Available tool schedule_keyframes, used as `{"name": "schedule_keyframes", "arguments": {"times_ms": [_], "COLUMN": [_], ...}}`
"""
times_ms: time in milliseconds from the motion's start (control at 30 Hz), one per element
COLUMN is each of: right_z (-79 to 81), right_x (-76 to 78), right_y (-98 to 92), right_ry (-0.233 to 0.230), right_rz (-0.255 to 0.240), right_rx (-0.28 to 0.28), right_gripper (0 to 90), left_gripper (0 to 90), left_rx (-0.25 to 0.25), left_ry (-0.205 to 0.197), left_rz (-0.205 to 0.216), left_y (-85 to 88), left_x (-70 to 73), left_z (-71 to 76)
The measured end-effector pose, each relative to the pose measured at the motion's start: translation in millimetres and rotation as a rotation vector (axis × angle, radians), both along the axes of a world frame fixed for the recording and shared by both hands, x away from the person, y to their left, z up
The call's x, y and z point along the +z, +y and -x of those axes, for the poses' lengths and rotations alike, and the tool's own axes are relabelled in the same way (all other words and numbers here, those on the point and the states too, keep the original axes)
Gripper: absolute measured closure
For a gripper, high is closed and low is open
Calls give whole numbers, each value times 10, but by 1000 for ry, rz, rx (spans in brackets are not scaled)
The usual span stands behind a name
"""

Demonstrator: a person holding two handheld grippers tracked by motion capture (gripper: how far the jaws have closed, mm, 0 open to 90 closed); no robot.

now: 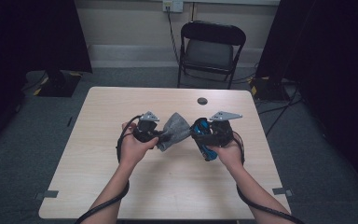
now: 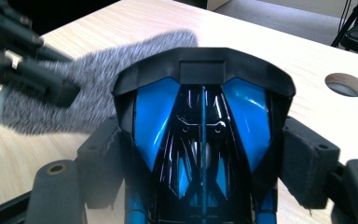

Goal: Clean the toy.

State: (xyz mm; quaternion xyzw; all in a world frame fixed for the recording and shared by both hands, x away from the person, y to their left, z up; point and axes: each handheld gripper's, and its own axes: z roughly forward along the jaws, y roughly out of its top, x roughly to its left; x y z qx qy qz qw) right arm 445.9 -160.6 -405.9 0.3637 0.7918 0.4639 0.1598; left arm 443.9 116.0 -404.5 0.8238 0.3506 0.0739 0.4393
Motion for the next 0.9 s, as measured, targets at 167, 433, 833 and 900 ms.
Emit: {"name": "schedule_keyframes", "arguments": {"times_ms": [167,433,833,900], "right_z": [45,89,82,81], "right_x": [-48,-86,-137,-134], "right_y": [-3,60,98,96], "right_ry": [-2,0,-15,-15], "right_rz": [-4,-6,31,28], "right_rx": [1,19,-1,-2], "right_gripper": [251,251,251,251], "left_gripper": [760,760,761,761], "left_rx": [30,32,-24,-25], "left_ry": [-19,-49,-38,-34], "left_rz": [8,-8,14,16], "left_y": [-43,-212,-386,-392], "left_x": [81,133,108,104], "left_z": [-28,-51,-26,-27]}}
